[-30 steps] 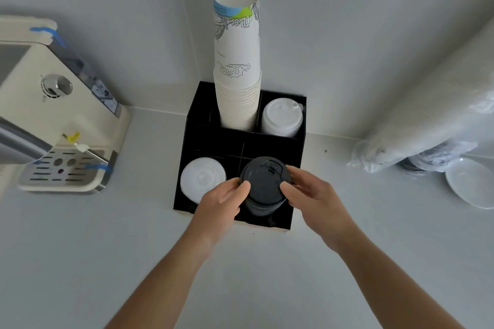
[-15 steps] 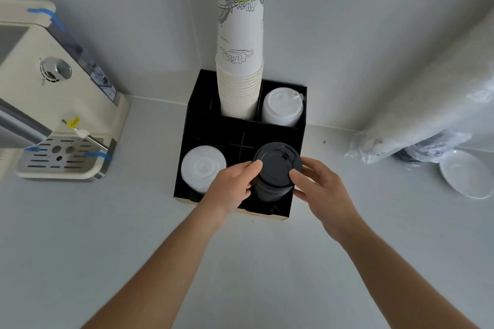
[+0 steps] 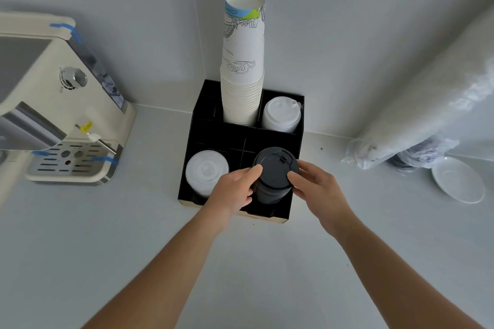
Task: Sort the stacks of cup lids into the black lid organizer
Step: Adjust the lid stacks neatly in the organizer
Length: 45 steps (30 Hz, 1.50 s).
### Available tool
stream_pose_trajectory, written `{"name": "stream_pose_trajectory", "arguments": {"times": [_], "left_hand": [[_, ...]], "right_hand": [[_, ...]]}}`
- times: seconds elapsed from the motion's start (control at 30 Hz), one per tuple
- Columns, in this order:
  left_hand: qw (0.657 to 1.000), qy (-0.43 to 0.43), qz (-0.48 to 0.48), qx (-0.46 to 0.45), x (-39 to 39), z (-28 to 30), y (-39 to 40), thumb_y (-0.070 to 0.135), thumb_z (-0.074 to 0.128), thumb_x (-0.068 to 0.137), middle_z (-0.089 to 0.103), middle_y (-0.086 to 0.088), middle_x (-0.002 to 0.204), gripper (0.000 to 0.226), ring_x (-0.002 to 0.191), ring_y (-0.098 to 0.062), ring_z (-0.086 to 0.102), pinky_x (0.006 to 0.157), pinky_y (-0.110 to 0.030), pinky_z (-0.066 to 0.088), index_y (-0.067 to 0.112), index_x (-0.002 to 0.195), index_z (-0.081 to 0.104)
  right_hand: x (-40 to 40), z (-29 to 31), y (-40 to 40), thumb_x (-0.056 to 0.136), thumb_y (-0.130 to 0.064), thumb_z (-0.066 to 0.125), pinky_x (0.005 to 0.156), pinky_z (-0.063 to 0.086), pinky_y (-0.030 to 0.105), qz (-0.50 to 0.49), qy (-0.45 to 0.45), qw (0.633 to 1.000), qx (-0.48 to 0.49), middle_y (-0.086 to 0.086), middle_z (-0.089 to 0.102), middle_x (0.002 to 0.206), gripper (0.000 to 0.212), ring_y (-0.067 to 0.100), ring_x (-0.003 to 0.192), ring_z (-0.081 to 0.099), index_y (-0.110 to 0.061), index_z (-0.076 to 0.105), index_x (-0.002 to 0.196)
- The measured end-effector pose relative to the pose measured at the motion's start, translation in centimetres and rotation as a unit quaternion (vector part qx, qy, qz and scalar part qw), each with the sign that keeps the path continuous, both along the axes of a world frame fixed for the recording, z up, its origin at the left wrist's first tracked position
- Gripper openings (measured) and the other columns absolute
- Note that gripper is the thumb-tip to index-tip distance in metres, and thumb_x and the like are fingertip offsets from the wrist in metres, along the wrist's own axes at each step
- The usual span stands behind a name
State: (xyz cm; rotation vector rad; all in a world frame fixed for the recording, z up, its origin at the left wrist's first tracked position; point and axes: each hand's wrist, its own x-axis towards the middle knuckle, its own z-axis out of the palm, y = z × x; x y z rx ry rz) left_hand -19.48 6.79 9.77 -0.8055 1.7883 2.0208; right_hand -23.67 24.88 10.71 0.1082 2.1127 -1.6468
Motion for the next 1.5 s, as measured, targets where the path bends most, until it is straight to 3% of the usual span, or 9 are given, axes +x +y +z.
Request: {"name": "stream_pose_trajectory", "arguments": {"times": [0.3,0.47,0.63,0.77,0.83,0.93,1.17,1.43,1.5], "left_hand": [[0.999,-0.029,0.040,0.015,0.2,0.4,1.0,0.043,0.059,0.088,0.054,0.005,0.086,0.021,0.094,-0.019,0.058,0.088,-0.031,0.054,0.028,0.074,0.058],[0.998,-0.032,0.047,0.011,0.2,0.8,1.4,0.047,0.059,0.085,0.051,-0.004,0.094,0.026,0.088,-0.017,0.051,0.083,-0.029,0.054,0.021,0.083,0.057],[0.999,-0.010,0.049,0.004,0.9,1.1,1.1,0.050,0.057,0.085,0.046,0.004,0.084,0.025,0.089,-0.017,0.048,0.081,-0.028,0.053,0.030,0.073,0.048],[0.999,0.027,0.035,-0.002,2.3,1.5,0.3,0.052,0.055,0.083,0.042,0.008,0.082,0.024,0.090,-0.019,0.042,0.081,-0.034,0.044,0.036,0.071,0.042],[0.998,0.043,0.040,-0.002,3.3,1.4,-0.5,0.046,0.054,0.090,0.052,0.008,0.090,0.013,0.094,-0.018,0.055,0.090,-0.035,0.049,0.036,0.082,0.054],[0.997,0.054,0.053,-0.021,5.6,1.3,-2.4,0.041,0.056,0.092,0.065,0.009,0.111,0.032,0.105,-0.011,0.066,0.092,-0.030,0.054,0.027,0.121,0.062],[0.984,0.052,0.144,-0.093,8.5,-0.1,-7.2,0.026,0.066,0.087,0.070,0.005,0.084,0.031,0.073,-0.008,0.067,0.078,-0.025,0.055,0.013,0.115,0.068],[0.974,0.030,0.151,-0.169,7.9,-2.5,-10.7,0.029,0.071,0.081,0.072,-0.002,0.104,0.021,0.101,-0.020,0.069,0.088,-0.035,0.057,0.027,0.101,0.068],[0.969,0.024,0.147,-0.198,6.8,-2.8,-11.0,0.029,0.070,0.082,0.070,0.004,0.102,0.022,0.098,-0.020,0.069,0.084,-0.032,0.057,0.026,0.104,0.069]], "right_hand": [[-0.2,1.1,-0.6,0.096,-0.015,0.057,0.105,0.052,0.038,0.011,-0.008,1.000,0.014,-0.009,0.079,0.107,0.029,0.016,0.109,0.070,-0.030,0.073,0.114],[-0.1,1.4,-0.8,0.096,-0.017,0.056,0.104,0.053,0.039,0.015,-0.006,1.000,0.021,-0.013,0.079,0.099,0.030,0.021,0.110,0.069,-0.040,0.074,0.096],[0.5,3.0,-0.7,0.097,-0.018,0.058,0.102,0.051,0.032,0.010,0.005,0.999,0.043,-0.027,0.077,0.087,0.040,-0.002,0.094,0.069,-0.047,0.075,0.075],[1.6,4.5,-0.6,0.094,-0.030,0.063,0.104,0.048,0.036,-0.021,0.037,0.996,0.076,-0.004,0.073,0.119,0.025,0.020,0.119,0.063,-0.039,0.072,0.116],[2.4,5.1,-0.2,0.093,-0.032,0.066,0.101,0.044,0.029,-0.061,0.071,0.992,0.084,-0.009,0.068,0.124,0.039,0.010,0.120,0.062,-0.031,0.065,0.131],[4.6,6.1,-0.9,0.092,-0.025,0.067,0.091,0.048,0.025,-0.091,0.116,0.988,0.036,-0.020,0.072,0.108,0.020,-0.011,0.095,0.065,-0.037,0.071,0.108],[8.5,2.9,-4.9,0.092,-0.018,0.066,0.099,0.054,0.037,-0.012,0.052,0.999,0.010,-0.006,0.079,0.099,0.017,0.013,0.102,0.073,-0.027,0.077,0.101],[7.3,-1.2,-10.1,0.092,-0.021,0.065,0.105,0.050,0.048,0.017,-0.060,0.997,0.047,0.010,0.071,0.118,0.021,0.032,0.115,0.064,-0.012,0.068,0.112],[6.5,-1.5,-11.2,0.094,-0.022,0.064,0.098,0.050,0.036,0.019,-0.056,0.997,0.053,-0.002,0.068,0.124,0.039,0.020,0.118,0.062,-0.016,0.062,0.132]]}}
